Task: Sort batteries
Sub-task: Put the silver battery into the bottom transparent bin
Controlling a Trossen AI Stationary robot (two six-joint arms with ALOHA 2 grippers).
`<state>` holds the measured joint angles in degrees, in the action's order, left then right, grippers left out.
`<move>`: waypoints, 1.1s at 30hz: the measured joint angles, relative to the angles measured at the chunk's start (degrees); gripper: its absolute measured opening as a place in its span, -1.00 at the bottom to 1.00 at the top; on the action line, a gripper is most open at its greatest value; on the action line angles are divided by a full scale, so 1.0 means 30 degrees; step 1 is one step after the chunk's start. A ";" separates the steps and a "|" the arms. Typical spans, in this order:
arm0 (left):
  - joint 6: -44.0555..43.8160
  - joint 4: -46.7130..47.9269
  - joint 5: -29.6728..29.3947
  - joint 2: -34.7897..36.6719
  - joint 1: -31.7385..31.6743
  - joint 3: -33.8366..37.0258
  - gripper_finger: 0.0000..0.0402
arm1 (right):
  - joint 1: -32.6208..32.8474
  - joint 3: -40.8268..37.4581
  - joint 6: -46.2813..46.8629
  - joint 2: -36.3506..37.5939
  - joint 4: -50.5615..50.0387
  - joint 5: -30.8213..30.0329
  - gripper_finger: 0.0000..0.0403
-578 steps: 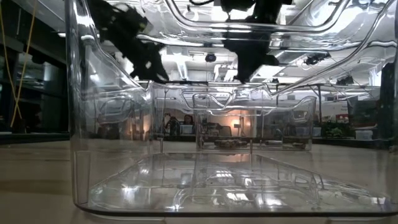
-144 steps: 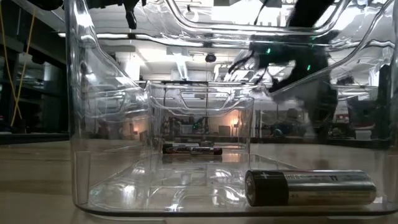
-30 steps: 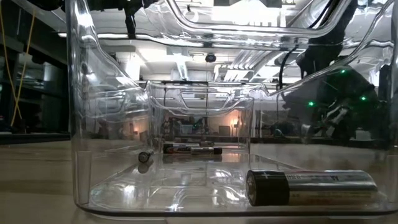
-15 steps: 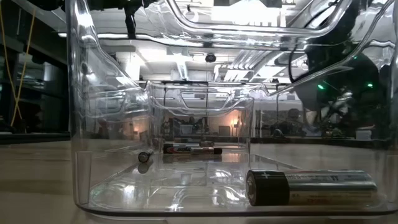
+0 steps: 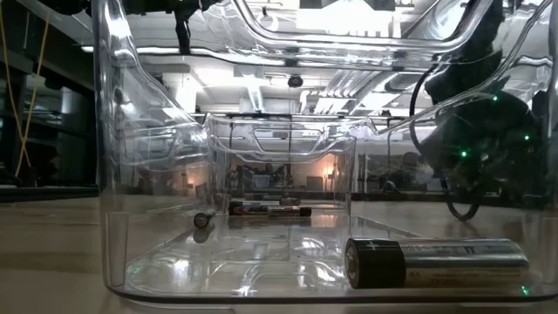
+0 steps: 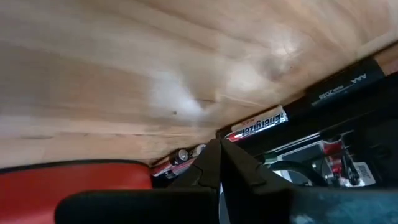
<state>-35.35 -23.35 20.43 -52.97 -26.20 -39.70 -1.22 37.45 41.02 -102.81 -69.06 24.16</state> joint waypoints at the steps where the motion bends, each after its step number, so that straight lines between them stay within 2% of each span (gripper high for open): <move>1: 0.0007 0.0000 0.0000 0.0000 0.0000 0.0000 -0.61 | -0.0076 0.0000 0.0029 -0.0200 0.0000 0.0000 -1.00; 4: 0.0203 0.0000 0.0056 0.0000 0.0000 0.0000 -0.61 | -0.0316 0.0000 -0.0259 -0.0748 -0.0082 0.0144 -1.00; 9: 0.1022 0.0005 0.0187 0.0000 0.0000 0.0000 -0.61 | -0.0962 0.0117 -0.1667 -0.1473 -0.0660 0.1493 -1.00; 15: 0.1837 0.0007 0.0204 0.0000 0.0000 0.0000 -0.61 | -0.2357 -0.0135 -0.1228 -0.2719 -0.0655 0.1370 -1.00; 20: 0.1899 0.0007 0.0226 0.0000 -0.0005 0.0000 -0.61 | -0.3275 -0.0669 -0.1194 -0.2833 -0.0054 0.1702 -1.00; 22: 0.2319 0.0015 0.0226 0.0000 -0.0015 0.0000 -0.61 | -0.3317 -0.0896 -0.1313 -0.2771 0.0177 0.1104 -1.00; 28: 0.3323 0.0230 0.0344 0.0000 -0.0015 0.0000 -0.61 | -0.1877 -0.0962 -0.2189 -0.2745 -0.0051 -0.2665 -1.00; 33: 0.3534 0.1031 0.0364 0.0000 -0.0015 0.0000 -0.61 | -0.0688 -0.1056 -0.1995 -0.2716 0.0197 -0.2498 -1.00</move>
<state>-24.75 -20.26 21.52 -52.97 -26.24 -39.70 -3.28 34.28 35.03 -110.96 -68.47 16.67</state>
